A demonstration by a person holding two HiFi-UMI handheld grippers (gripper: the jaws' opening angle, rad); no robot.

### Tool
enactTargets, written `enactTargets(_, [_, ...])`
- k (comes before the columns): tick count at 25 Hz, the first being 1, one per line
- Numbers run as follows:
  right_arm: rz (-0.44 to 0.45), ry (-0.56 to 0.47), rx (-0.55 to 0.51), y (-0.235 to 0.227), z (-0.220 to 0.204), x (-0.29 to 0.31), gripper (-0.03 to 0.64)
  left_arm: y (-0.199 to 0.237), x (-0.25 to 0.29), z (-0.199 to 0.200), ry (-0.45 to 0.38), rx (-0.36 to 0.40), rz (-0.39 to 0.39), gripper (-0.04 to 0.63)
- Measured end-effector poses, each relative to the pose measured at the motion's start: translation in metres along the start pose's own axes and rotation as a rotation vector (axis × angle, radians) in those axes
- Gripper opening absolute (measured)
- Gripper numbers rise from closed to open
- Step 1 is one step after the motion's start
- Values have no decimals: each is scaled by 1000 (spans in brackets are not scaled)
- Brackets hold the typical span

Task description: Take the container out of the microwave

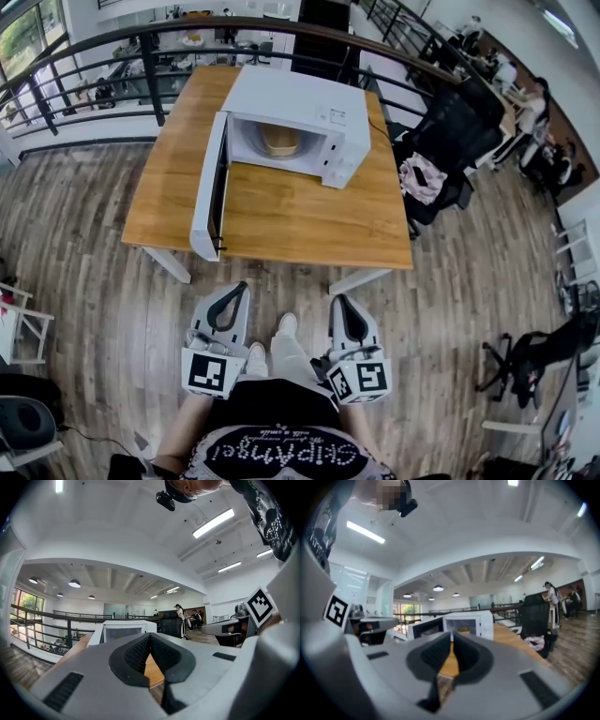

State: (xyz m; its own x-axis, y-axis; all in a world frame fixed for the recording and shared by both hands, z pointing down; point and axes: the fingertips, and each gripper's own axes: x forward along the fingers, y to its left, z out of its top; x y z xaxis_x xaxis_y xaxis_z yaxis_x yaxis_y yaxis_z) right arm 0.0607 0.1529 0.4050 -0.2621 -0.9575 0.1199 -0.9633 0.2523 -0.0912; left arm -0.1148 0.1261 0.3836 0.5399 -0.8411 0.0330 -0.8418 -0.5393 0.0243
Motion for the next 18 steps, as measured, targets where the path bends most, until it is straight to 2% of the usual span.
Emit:
enactTargets(11, [24,17,4,-19,3,38,40,12,39,-2,13,-9,17,28])
enactTargets(18, [54,30,14,-46,5,83,40,25,86,-5,28,-25,51,28])
